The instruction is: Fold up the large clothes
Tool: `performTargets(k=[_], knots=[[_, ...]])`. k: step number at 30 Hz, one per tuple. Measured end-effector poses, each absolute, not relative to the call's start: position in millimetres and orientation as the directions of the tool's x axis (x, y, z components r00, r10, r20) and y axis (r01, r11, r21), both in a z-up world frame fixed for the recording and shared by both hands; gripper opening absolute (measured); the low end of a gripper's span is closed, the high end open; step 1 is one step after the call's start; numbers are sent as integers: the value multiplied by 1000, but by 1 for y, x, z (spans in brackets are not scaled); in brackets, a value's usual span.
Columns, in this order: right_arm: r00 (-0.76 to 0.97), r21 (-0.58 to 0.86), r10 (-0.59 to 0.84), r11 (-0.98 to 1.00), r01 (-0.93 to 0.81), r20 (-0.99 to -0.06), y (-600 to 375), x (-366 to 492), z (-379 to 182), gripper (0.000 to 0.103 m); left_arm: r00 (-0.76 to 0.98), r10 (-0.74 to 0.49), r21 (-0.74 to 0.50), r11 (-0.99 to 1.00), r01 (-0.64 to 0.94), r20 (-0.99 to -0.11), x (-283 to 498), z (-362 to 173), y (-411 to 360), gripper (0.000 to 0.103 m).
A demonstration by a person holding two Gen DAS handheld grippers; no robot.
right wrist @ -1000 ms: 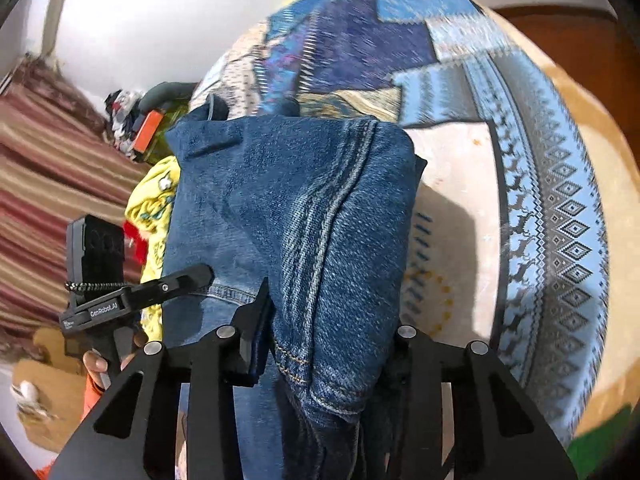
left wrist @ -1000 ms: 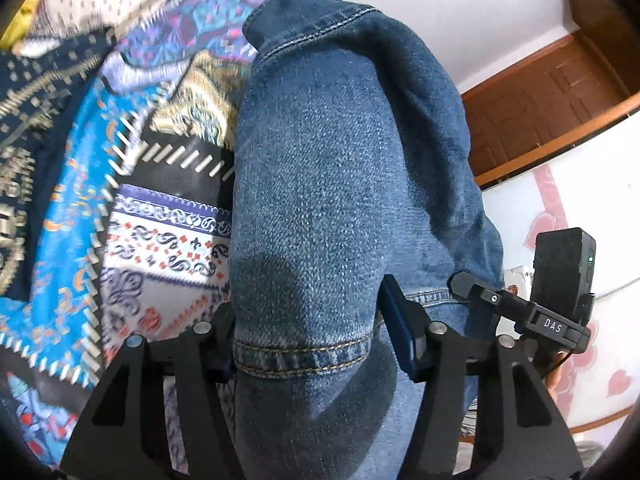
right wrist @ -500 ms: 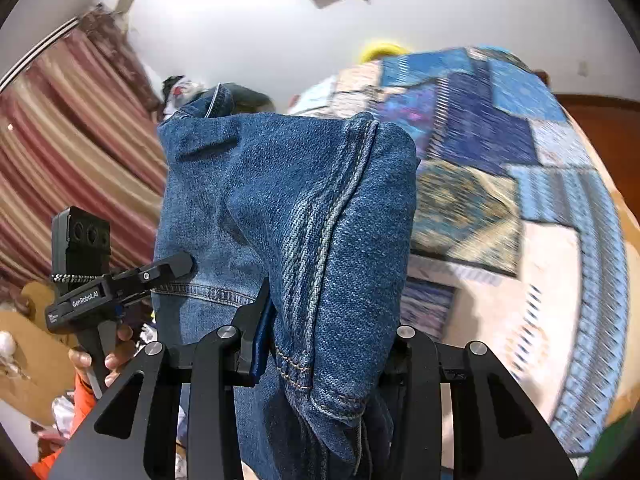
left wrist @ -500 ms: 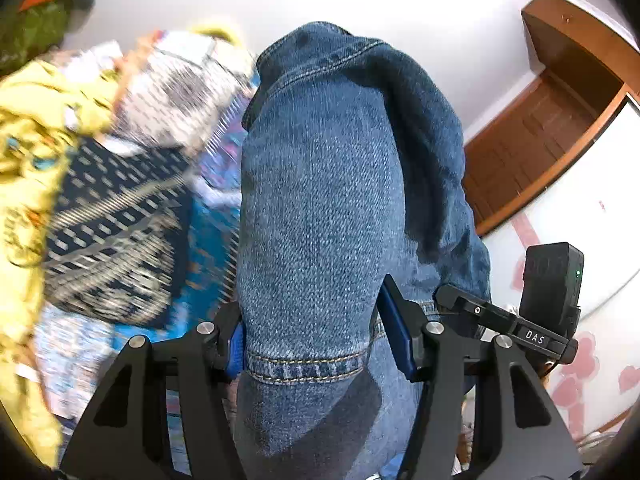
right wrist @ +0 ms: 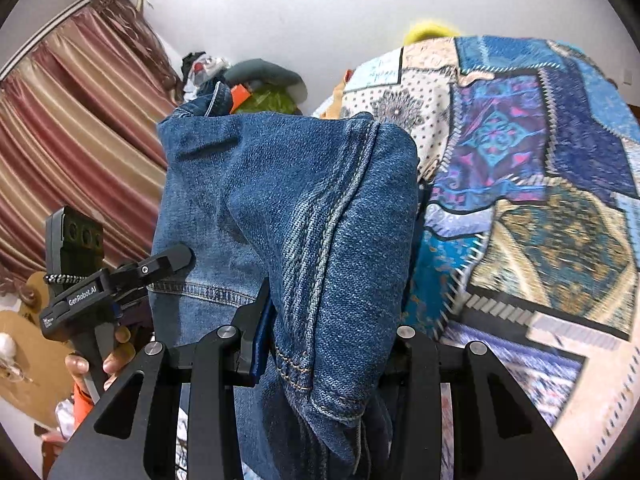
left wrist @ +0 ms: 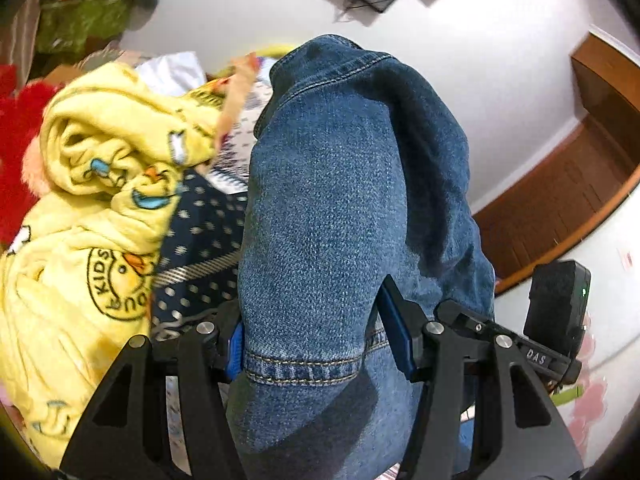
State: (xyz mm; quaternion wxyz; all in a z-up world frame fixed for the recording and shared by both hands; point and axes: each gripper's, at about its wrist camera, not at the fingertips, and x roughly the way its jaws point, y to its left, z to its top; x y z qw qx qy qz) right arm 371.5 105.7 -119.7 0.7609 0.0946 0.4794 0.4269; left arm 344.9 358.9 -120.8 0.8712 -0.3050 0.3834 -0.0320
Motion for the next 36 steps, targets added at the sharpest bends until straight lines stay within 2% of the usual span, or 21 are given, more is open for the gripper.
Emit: performTargets(k=[5, 8, 10, 11, 13, 15, 17, 19, 20, 22, 29, 32, 36], knots=[[164, 534, 692, 666, -521, -703, 135, 391, -164, 35, 642, -295, -571, 774, -275, -708, 378, -172, 388, 57], [129, 508, 630, 717, -478, -766, 147, 407, -204, 35, 553, -267, -517, 775, -364, -789, 396, -218, 399, 57], [128, 498, 609, 736, -458, -783, 147, 412, -219, 40, 531, -241, -473, 805, -358, -812, 397, -237, 400, 70], [140, 501, 612, 740, -448, -778, 144, 415, -220, 46, 538, -243, -474, 810, -345, -807, 392, -241, 400, 81], [151, 491, 605, 746, -450, -782, 139, 418, -218, 49, 538, -235, -462, 821, -336, -809, 381, -242, 399, 84], [137, 466, 587, 745, -477, -798, 135, 416, -213, 54, 527, -224, -435, 842, -319, -820, 370, -240, 394, 86], [153, 413, 547, 761, -501, -823, 130, 410, -207, 64, 509, -182, -377, 872, -311, -841, 357, -235, 384, 87], [161, 360, 507, 768, -530, -847, 125, 398, -205, 67, 517, -111, -303, 903, -304, -849, 340, -227, 373, 89], [160, 351, 503, 764, -541, -849, 124, 394, -205, 69, 517, -105, -294, 908, -299, -849, 334, -225, 371, 92], [150, 328, 483, 761, -559, -863, 118, 378, -206, 71, 489, -77, -251, 920, -301, -869, 318, -224, 360, 93], [152, 297, 466, 749, -592, -871, 101, 338, -193, 72, 466, 2, -148, 947, -285, -885, 271, -210, 325, 92], [184, 310, 509, 731, -608, -841, 92, 322, -165, 72, 507, 34, -127, 952, -279, -861, 250, -179, 310, 92], [287, 281, 570, 707, -649, -770, 75, 295, -103, 72, 628, 76, -116, 959, -259, -775, 219, -114, 289, 92]])
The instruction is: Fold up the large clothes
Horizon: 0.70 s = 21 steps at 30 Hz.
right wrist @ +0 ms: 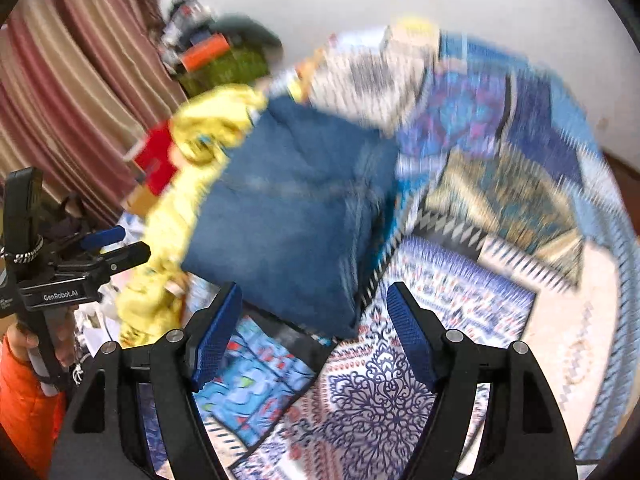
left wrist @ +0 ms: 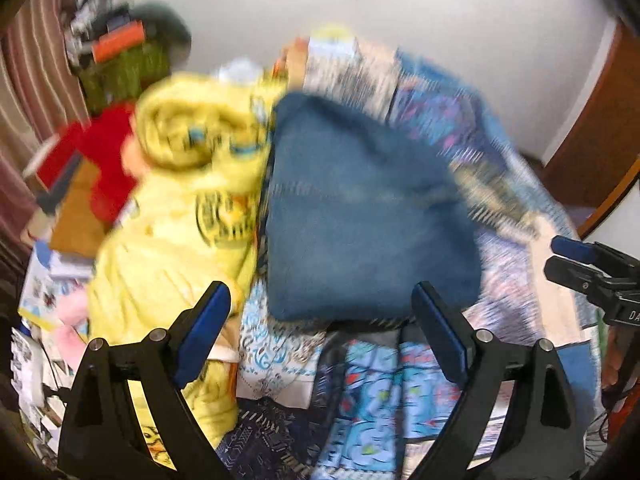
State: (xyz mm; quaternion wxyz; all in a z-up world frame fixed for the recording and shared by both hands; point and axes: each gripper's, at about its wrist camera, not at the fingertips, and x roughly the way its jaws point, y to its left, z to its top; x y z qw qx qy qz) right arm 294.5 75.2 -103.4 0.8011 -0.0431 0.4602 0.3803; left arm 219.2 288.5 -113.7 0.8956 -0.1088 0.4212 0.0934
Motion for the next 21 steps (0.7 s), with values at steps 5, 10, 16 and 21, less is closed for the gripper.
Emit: performTargets(k=[5, 10, 16, 21], knots=[[393, 280, 679, 659, -698, -620, 48, 254, -23, 72, 778, 110, -98, 971, -216, -618, 181, -34, 253, 92], [486, 248, 757, 621, -744, -437, 20, 197, 38, 72, 900, 150, -60, 980, -190, -408, 118, 27, 204, 92], [533, 239, 808, 585, -775, -251, -11, 136, 75, 72, 958, 187, -44, 979, -201, -217, 51, 58, 159, 92], [570, 213, 799, 600, -771, -190, -22, 106, 75, 72, 965, 228, -24, 972, -233, -126, 18, 61, 134, 92]])
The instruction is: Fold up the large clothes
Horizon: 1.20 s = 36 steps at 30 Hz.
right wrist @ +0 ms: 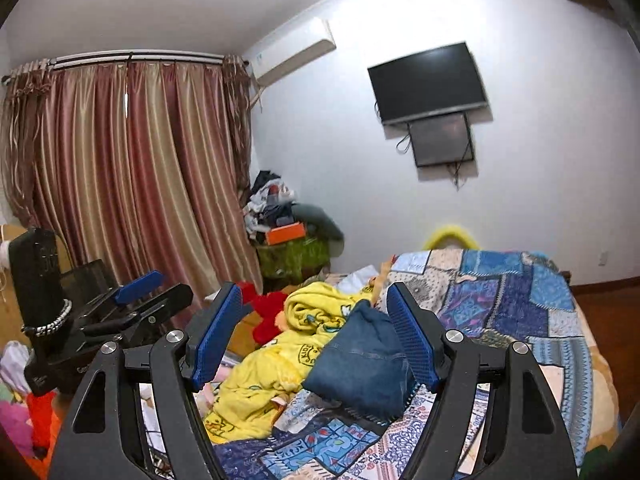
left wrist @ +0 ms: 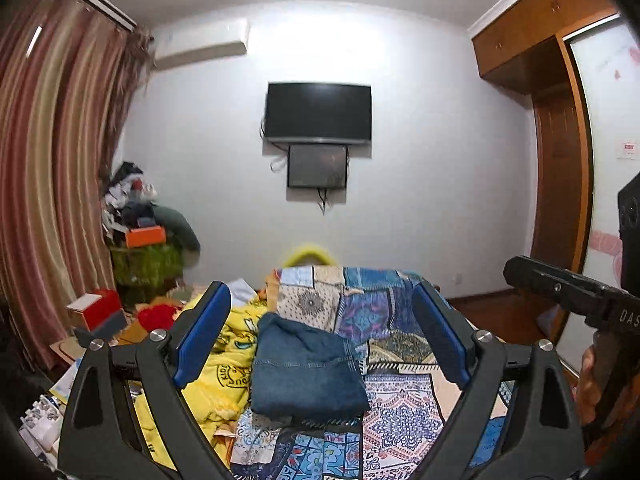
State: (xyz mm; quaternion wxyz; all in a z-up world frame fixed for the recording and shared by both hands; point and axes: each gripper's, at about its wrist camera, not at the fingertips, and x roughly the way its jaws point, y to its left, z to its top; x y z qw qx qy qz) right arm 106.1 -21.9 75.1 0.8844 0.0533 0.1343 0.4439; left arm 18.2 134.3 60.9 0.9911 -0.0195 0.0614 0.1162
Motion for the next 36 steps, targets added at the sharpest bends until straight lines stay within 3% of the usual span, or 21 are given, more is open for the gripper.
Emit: performTargets(k=[6, 8, 12, 13, 36], knots=[[629, 179, 754, 657, -732, -190, -23, 93, 66, 74, 963, 252, -17, 967, -255, -97, 2, 52, 119, 100], [646, 170, 735, 677, -716, -204, -22, 92, 64, 86, 959, 267, -17, 963, -269, -94, 0, 49, 117, 102], [673, 159, 707, 706, -690, -216, -22, 92, 61, 95, 953, 285, -32, 957, -290, -104, -1, 42, 117, 102], [687, 150, 694, 719, -679, -214, -21, 93, 61, 103, 953, 285, -36, 956, -290, -108, -1, 41, 117, 102], [720, 127, 653, 755, -643, -235, -33, 86, 60, 103, 950, 276, -44, 957, -285, -148, 8, 27, 119, 102]])
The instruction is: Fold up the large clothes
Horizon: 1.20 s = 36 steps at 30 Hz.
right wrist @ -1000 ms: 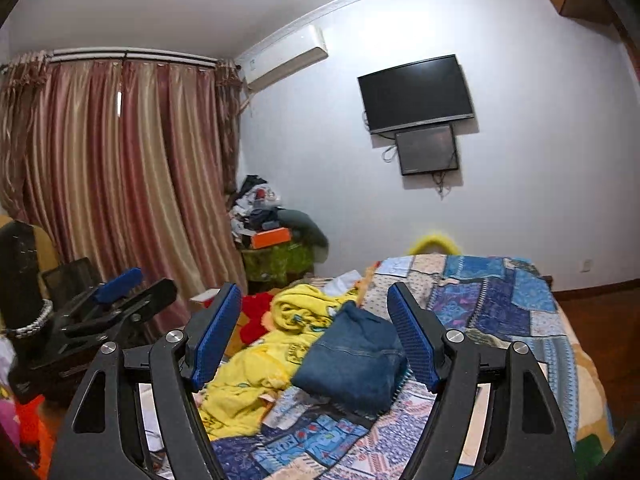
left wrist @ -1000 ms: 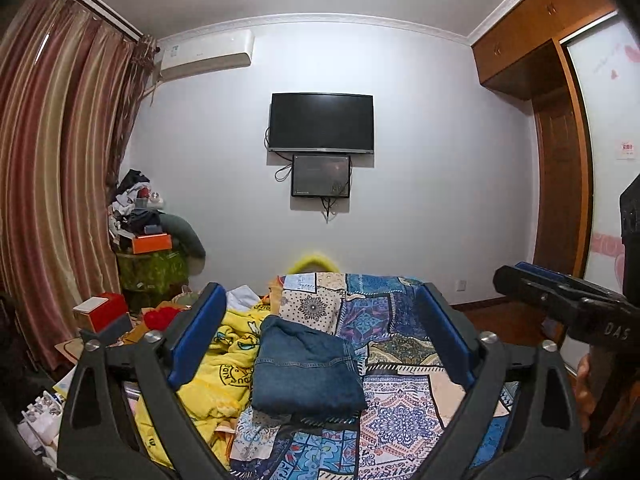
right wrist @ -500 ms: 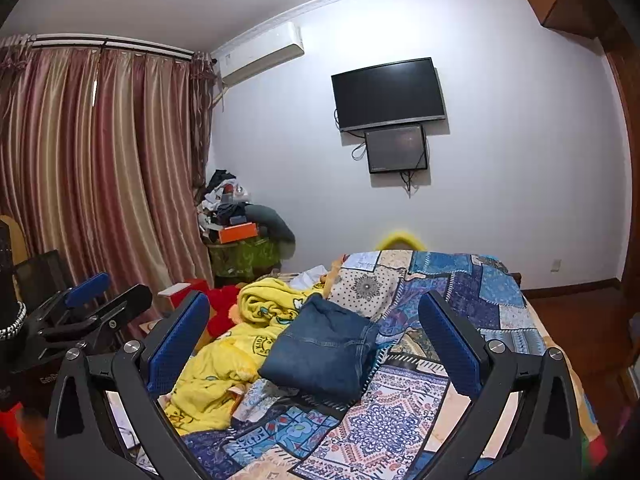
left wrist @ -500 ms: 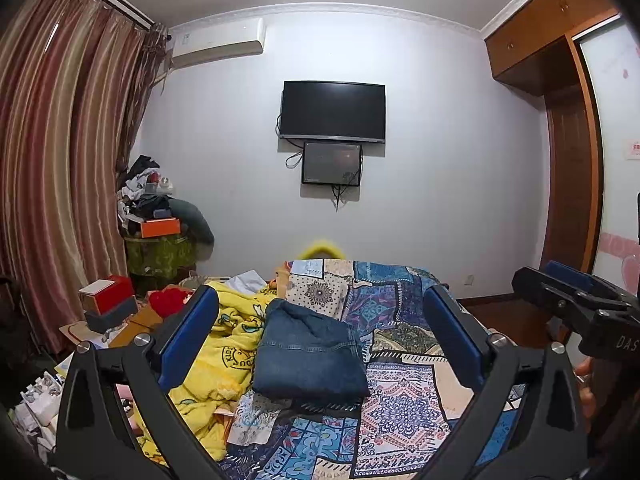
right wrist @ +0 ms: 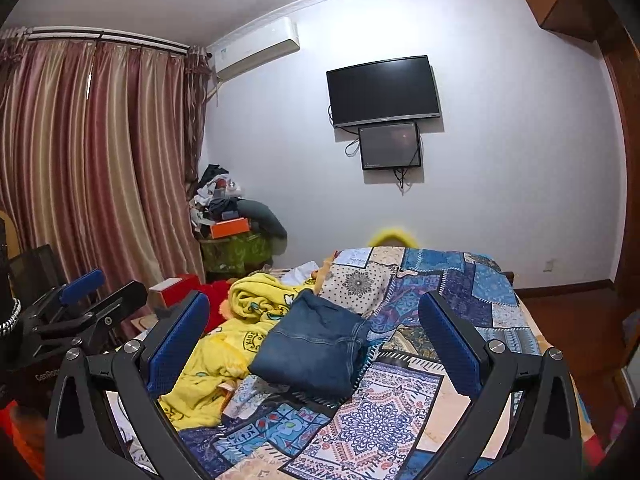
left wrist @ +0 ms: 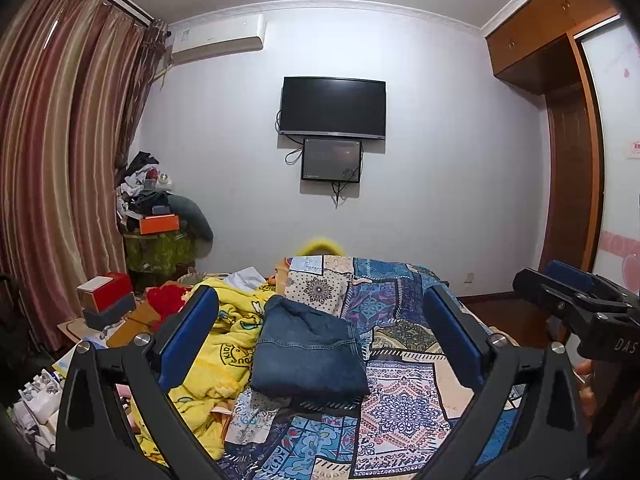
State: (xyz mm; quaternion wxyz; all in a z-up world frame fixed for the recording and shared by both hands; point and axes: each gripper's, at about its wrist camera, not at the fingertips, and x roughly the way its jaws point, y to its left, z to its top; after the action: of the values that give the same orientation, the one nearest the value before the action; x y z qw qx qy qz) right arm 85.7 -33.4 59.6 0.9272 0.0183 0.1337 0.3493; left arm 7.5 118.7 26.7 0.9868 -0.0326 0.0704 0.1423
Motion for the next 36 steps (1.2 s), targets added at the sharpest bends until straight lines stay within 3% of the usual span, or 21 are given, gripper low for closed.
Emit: performTargets(k=[36], knots=[[747, 110, 616, 785, -610, -250, -37, 87, 63, 103, 953, 233, -83, 964, -252, -193, 22, 20, 124, 102]])
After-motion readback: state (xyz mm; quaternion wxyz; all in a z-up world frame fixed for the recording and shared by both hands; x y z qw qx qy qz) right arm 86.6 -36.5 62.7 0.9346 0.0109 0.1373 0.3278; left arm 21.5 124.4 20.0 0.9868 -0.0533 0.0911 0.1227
